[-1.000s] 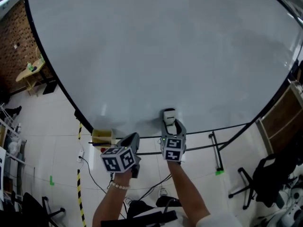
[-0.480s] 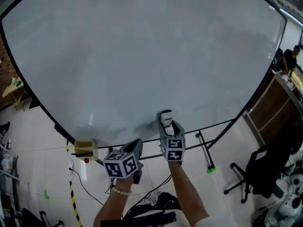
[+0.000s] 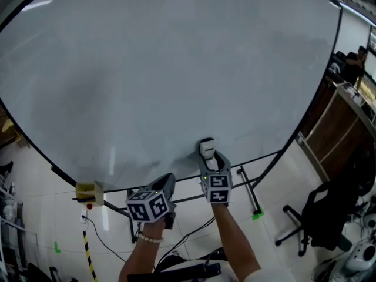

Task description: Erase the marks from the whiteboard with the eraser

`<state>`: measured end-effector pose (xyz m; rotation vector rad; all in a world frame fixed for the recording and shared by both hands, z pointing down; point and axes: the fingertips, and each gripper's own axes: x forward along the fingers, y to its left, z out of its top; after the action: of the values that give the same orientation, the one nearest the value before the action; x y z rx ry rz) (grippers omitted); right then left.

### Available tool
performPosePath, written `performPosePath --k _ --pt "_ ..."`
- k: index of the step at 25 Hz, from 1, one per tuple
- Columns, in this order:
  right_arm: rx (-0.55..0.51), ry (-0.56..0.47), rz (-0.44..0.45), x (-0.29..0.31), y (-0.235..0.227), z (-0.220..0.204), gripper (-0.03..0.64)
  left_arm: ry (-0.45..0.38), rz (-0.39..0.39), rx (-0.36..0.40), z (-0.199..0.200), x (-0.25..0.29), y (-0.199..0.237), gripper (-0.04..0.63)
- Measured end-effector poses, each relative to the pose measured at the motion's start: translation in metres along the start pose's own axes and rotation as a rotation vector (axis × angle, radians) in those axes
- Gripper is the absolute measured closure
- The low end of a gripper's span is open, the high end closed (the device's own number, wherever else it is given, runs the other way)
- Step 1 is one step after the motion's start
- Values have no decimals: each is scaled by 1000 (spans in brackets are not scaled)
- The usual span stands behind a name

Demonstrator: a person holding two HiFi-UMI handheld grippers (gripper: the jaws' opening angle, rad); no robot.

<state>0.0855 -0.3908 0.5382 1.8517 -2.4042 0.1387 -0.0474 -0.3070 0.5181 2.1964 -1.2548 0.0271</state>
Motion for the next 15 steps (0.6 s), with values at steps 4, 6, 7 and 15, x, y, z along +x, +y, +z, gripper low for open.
performPosePath --k 4,6,7,15 --pt "-3 -3 10 -8 -66 -1 370 -2 11 -22 -13 42 -44 607" --pt "-6 -5 13 -12 -100 -2 370 2 14 -29 -23 65 -66 607" --pt "-9 -6 17 -13 -116 -2 370 3 16 -31 -27 77 -76 607" --pt "-28 -17 16 -25 -239 -2 370 4 15 -45 -62 160 -157 607"
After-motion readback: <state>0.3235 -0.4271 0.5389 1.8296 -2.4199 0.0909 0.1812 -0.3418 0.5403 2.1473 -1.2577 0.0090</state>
